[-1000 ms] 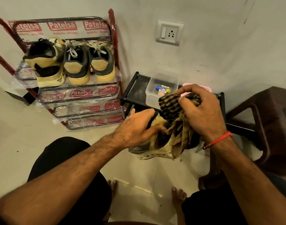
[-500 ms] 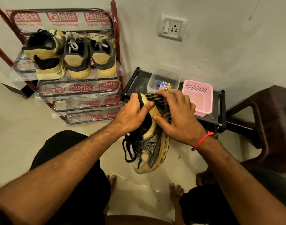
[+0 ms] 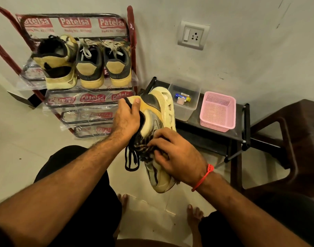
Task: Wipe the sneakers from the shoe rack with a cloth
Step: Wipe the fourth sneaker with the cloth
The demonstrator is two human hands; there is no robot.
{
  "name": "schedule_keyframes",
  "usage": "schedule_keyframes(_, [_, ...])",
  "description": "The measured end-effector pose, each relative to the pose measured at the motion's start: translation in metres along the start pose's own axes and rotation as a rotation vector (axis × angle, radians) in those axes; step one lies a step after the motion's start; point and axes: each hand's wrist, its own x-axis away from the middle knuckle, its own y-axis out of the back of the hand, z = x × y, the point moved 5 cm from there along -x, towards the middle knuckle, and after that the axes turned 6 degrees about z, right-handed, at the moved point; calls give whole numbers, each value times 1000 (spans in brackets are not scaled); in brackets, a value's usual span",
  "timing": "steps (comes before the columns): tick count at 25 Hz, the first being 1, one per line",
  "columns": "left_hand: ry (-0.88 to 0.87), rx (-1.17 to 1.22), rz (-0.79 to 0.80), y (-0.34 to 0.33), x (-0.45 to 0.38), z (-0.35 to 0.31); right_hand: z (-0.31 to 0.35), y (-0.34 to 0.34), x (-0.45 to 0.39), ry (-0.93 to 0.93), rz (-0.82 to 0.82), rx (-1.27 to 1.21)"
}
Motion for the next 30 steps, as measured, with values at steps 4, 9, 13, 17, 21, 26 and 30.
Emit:
schedule_keyframes(4, [-357, -102, 227, -32, 29, -15, -40, 39, -20, -158, -297, 28])
schedule_keyframes(9, [-227, -78, 146, -36, 18, -11, -37, 25, -19, -233, -292, -29])
schedule_keyframes(13, [74, 74, 10, -8, -5, 1, 16, -17, 7, -10, -80, -13])
schedule_keyframes(17, [37, 131, 101, -13, -3, 2, -8, 6, -5, -29, -187, 95])
schedule_keyframes(21, [-144, 40, 219, -30, 15, -11, -57, 47, -26, -276, -348, 48])
schedule_keyframes(26, [71, 174, 36, -6, -3, 1, -18, 9, -8, -162, -84, -93])
schedule_keyframes(30, [136, 203, -12, 6, -8, 7, -5, 1, 7, 5, 88, -80])
